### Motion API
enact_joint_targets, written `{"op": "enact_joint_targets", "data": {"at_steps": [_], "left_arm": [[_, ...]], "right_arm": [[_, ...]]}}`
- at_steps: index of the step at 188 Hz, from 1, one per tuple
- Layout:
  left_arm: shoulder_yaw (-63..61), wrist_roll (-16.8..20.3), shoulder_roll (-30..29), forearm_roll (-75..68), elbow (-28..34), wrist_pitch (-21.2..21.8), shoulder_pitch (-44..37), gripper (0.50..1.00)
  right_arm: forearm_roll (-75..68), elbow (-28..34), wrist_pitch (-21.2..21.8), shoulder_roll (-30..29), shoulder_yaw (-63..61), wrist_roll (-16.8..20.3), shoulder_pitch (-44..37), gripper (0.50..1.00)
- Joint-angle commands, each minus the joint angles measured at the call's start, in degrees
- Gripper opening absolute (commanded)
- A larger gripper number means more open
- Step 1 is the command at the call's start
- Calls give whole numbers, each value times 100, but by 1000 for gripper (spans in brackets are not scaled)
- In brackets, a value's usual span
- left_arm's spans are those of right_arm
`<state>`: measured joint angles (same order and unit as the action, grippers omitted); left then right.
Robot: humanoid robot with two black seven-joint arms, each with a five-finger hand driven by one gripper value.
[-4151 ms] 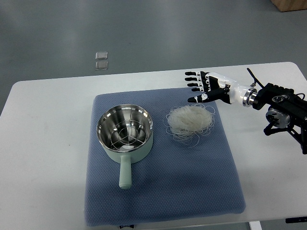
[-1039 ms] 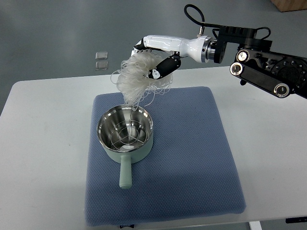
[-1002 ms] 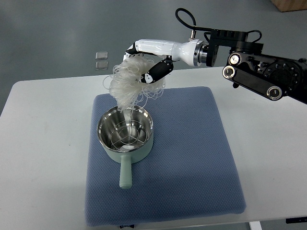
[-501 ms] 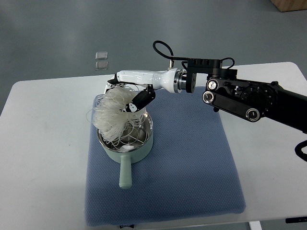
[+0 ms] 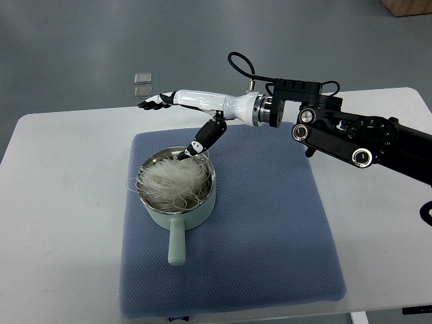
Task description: Put vermicelli into pot with right hand
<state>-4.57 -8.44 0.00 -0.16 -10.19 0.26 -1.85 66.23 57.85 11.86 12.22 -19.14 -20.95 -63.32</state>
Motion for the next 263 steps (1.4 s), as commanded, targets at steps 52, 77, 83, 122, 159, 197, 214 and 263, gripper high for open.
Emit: {"op": "enact_joint_targets", "data": {"at_steps": [52, 77, 83, 122, 159, 197, 214, 263], "left_arm": [[0, 0, 0, -1, 0, 0, 0, 1000], [0, 0, 0, -1, 0, 0, 0, 1000], [0, 0, 0, -1, 0, 0, 0, 1000], [0, 0, 0, -1, 0, 0, 0, 1000], [0, 0, 0, -1, 0, 0, 0, 1000], [0, 0, 0, -1, 0, 0, 0, 1000], [0, 0, 0, -1, 0, 0, 0, 1000], [0, 0, 0, 7, 0, 0, 0, 1000]], "right_arm": [[-3133, -485, 97, 325, -108, 29, 628, 915], [-4654, -758, 396, 439, -64, 398, 751, 915], [-5041, -855, 440, 439, -64, 592, 795, 915], [-7045, -1461, 466, 369, -64, 1444, 874, 915], [-8328, -1795, 466, 360, -64, 2121, 935, 915], [-8390, -1848, 475, 351, -64, 2015, 1041, 921], [-8381, -1848, 475, 351, -64, 2007, 1041, 924], [-8337, -1856, 466, 377, -64, 2007, 1032, 926]]}}
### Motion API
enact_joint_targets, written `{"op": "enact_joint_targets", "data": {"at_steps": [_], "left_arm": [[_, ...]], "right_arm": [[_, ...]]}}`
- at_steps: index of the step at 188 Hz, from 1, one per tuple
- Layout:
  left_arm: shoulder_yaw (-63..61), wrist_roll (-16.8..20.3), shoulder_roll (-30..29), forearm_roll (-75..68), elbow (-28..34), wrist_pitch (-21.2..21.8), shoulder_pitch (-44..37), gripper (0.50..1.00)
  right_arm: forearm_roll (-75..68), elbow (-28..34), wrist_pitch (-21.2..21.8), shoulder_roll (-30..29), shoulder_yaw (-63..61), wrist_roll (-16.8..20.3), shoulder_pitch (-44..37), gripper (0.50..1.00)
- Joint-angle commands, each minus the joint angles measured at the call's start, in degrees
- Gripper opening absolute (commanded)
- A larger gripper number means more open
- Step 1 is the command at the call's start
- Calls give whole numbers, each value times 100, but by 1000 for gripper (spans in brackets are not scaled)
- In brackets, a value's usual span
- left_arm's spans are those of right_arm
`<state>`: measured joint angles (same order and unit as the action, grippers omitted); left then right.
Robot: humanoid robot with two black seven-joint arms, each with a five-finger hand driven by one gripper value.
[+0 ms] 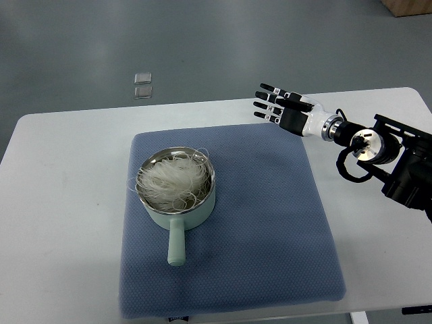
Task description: Put vermicelli into pot with right hand
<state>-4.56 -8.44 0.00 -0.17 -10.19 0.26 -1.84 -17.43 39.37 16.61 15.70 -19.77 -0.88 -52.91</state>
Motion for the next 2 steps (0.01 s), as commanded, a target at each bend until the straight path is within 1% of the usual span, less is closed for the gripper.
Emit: {"op": "enact_joint_targets", "data": {"at_steps": [1, 2], "left_arm": [[-1, 0, 0, 8, 0, 1, 0, 1000], [-1, 0, 0, -1, 0, 1, 0, 1000]], "right_arm": [[29, -9, -9, 29, -1, 0, -9, 926], [38, -9, 0, 29, -1, -9, -9, 926]]}}
